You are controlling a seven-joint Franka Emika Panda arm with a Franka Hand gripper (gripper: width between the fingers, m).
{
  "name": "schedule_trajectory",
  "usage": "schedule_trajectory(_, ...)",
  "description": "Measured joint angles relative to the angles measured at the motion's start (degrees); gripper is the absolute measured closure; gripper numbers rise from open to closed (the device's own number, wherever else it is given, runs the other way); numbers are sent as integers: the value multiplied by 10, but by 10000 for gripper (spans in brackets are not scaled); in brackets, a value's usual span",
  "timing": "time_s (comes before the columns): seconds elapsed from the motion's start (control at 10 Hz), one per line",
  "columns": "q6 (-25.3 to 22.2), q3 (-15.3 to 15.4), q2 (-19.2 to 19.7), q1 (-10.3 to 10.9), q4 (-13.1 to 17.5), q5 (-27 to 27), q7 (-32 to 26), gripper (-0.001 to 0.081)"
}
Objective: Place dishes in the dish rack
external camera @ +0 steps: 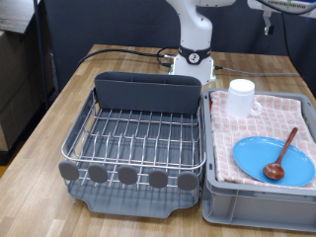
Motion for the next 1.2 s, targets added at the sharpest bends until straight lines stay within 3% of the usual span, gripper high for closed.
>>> schedule_trajectory(0.2,68,10,12,0,-36,-6,20,3)
schedule_trajectory(0.5,128,17,36,0,-66,-16,40,3)
schedule_trajectory(0.8,174,22,68,0,-78,-32,51,3)
schedule_trajectory(1.1,187,25,88,0,-78,-37,52,3)
schedule_trajectory(1.2,196,25,89,0,-77,-68,61,3)
